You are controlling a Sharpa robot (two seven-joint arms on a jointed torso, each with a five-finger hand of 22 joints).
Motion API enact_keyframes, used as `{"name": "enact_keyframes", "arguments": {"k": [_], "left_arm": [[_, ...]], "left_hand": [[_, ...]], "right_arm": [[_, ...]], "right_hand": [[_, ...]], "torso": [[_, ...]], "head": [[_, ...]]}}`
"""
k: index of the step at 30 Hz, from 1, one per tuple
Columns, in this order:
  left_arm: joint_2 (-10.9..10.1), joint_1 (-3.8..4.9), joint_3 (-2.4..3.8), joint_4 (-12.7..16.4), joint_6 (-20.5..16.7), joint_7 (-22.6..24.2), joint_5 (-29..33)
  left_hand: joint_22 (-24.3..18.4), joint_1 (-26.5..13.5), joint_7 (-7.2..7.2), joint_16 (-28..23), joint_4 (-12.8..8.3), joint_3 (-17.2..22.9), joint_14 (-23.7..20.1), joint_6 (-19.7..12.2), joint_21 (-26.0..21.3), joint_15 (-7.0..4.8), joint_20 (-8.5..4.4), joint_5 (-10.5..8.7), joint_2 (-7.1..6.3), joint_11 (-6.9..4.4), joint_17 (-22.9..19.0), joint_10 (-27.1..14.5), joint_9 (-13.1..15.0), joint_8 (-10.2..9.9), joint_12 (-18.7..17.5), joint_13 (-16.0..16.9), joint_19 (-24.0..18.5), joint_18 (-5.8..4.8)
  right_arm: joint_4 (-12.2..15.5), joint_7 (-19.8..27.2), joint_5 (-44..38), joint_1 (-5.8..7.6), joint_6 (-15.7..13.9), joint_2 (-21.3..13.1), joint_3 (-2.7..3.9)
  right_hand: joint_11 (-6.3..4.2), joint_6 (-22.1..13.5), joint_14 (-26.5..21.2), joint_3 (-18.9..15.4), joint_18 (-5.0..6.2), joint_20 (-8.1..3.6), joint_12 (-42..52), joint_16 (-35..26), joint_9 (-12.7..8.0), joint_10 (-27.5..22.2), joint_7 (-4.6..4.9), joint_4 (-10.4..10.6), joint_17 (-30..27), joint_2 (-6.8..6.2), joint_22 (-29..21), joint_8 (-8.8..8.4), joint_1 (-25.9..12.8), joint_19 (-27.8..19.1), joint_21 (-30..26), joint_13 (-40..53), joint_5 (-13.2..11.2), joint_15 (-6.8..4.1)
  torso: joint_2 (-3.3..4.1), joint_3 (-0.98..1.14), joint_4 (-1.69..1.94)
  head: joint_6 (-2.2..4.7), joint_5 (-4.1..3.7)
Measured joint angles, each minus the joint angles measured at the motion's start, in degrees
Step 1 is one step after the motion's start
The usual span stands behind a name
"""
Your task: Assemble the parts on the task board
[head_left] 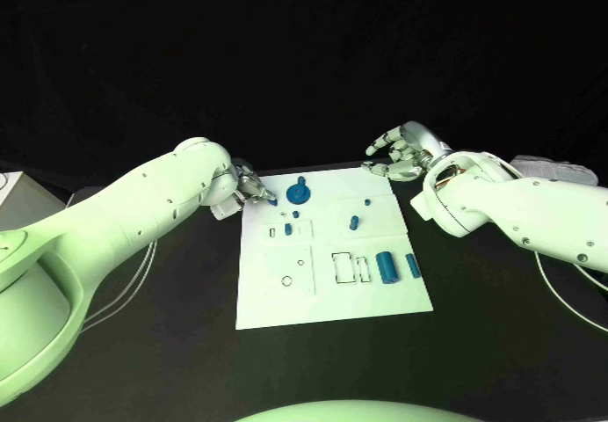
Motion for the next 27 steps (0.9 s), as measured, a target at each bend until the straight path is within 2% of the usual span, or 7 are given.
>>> {"name": "enact_keyframes", "arguments": {"k": [4, 5, 7, 12, 13, 17, 27], "left_arm": [[-0.48, -0.01, 0.0, 0.96, -0.11, 0.07, 0.67], [-0.68, -0.01, 0.0, 1.32, -0.16, 0.09, 0.86], [-1.26, -0.01, 0.0, 2.3, -0.35, 0.12, 1.38], [-3.38, -0.01, 0.0, 5.67, -1.3, 0.15, 3.44], [-4.15, -0.01, -0.01, 6.78, -1.62, 0.15, 4.09], [-7.01, 0.01, 0.0, 10.97, -2.82, 0.11, 5.91], [-13.38, -0.12, -0.01, 22.19, -6.31, -0.01, 7.31]], "left_hand": [[0.41, -2.07, -0.13, 0.0, 0.39, 0.41, 0.0, 0.14, 0.27, 0.0, -0.21, 1.93, -0.77, -0.12, 0.0, 1.33, 2.27, 0.71, 0.0, 0.88, 0.21, 0.0], [0.56, -2.73, -0.24, 0.0, -1.05, 1.88, -0.09, 0.26, 0.27, -0.09, -0.32, 2.58, -1.18, -0.12, 0.0, 1.74, 2.38, 0.71, 0.27, 1.23, 0.32, -0.01], [0.89, -3.75, -0.24, 0.0, -1.03, 1.97, 0.0, 0.72, 0.66, -0.42, -0.51, 4.53, -1.62, -0.31, 0.0, 2.39, 2.5, 1.01, 0.64, 1.86, 0.51, -0.93], [2.19, -7.48, -1.05, 0.37, -1.28, 1.72, 0.1, 2.74, 1.37, -1.17, -1.29, 15.18, -3.07, -1.1, 0.0, 5.6, 3.25, 1.56, 2.53, 5.11, 1.7, -0.93], [2.42, -7.81, -1.05, 0.37, -1.46, 1.53, -0.07, 2.78, 1.58, -1.34, -1.33, 16.17, -3.14, -1.35, 0.0, 5.86, 3.25, 1.6, 2.63, 5.44, 1.75, -0.93], [3.14, -8.35, -1.42, 0.37, -1.84, 1.16, -0.09, 3.55, 1.77, -1.36, -1.44, 18.0, -3.21, -1.65, 0.0, 6.75, 3.26, 1.6, 3.03, 6.53, 2.27, -0.93], [3.78, -8.59, -1.53, 0.37, -1.99, 1.0, 0.11, 4.05, 2.17, -1.56, -1.63, 18.54, -3.44, -1.76, 0.0, 7.29, 3.26, 1.6, 3.3, 7.16, 2.88, -0.93]], "right_arm": [[-0.01, 0.0, -0.01, 0.0, 0.0, -0.05, 0.0], [-0.01, -0.01, -0.01, 0.0, 0.0, -0.06, 0.0], [-0.02, -0.01, -0.01, 0.0, 0.0, -0.14, 0.0], [-0.04, -0.02, -0.01, 0.0, 0.0, -0.42, 0.0], [-0.04, -0.03, -0.02, 0.0, 0.0, -0.51, 0.0], [-0.03, -0.05, -0.02, 0.0, 0.0, -0.82, 0.0], [0.07, -0.1, -0.02, 0.0, -0.01, -1.39, -0.01]], "right_hand": [[0.0, 0.0, 0.0, 0.0, 0.0, 0.0, 0.0, 0.0, 0.0, 0.0, 0.0, 0.0, 0.0, 0.0, 0.0, 0.0, 0.0, 0.0, 0.0, 0.0, 0.0, 0.0], [0.0, 0.0, 0.0, 0.0, 0.0, 0.0, 0.0, 0.0, 0.0, 0.0, 0.0, 0.0, 0.0, 0.0, 0.0, 0.0, 0.0, 0.0, 0.0, 0.0, 0.0, 0.0], [0.0, 0.0, 0.0, 0.0, 0.0, 0.0, 0.0, 0.0, 0.0, 0.0, 0.0, 0.0, 0.0, 0.0, 0.0, 0.0, 0.0, 0.0, 0.0, 0.0, 0.0, 0.0], [0.0, 0.0, 0.0, 0.0, 0.0, 0.0, 0.0, 0.0, 0.0, 0.0, 0.0, 0.0, -0.01, 0.0, -0.01, 0.0, 0.0, 0.0, 0.0, 0.0, 0.0, 0.0], [0.0, 0.0, 0.0, 0.0, 0.0, 0.0, 0.0, 0.0, 0.0, 0.0, 0.0, 0.0, -0.01, 0.0, -0.01, 0.0, 0.0, 0.0, 0.0, 0.0, 0.0, 0.0], [0.0, 0.0, 0.0, 0.0, 0.0, 0.0, 0.0, 0.0, 0.0, 0.0, 0.0, 0.0, -0.01, 0.0, 0.01, 0.0, 0.0, 0.0, 0.0, 0.0, 0.0, 0.0], [0.0, 0.0, 0.0, 0.0, 0.0, 0.0, 0.0, 0.0, 0.0, 0.0, 0.0, 0.0, -0.01, 0.0, 0.04, 0.23, 0.0, 0.0, 0.0, 0.0, 0.0, 0.0]], "torso": [[-0.03, -0.03, 0.03], [-0.04, -0.02, 0.03], [-0.09, -0.03, 0.06], [-0.26, -0.07, 0.19], [-0.34, -0.06, 0.25], [-0.69, -0.1, 0.47], [-1.44, -0.26, 1.04]], "head": [[0.0, 0.03], [0.0, 0.06], [0.0, 0.1], [-0.02, 0.17], [-0.04, 0.17], [-0.27, 0.17], [-0.63, 0.25]]}}
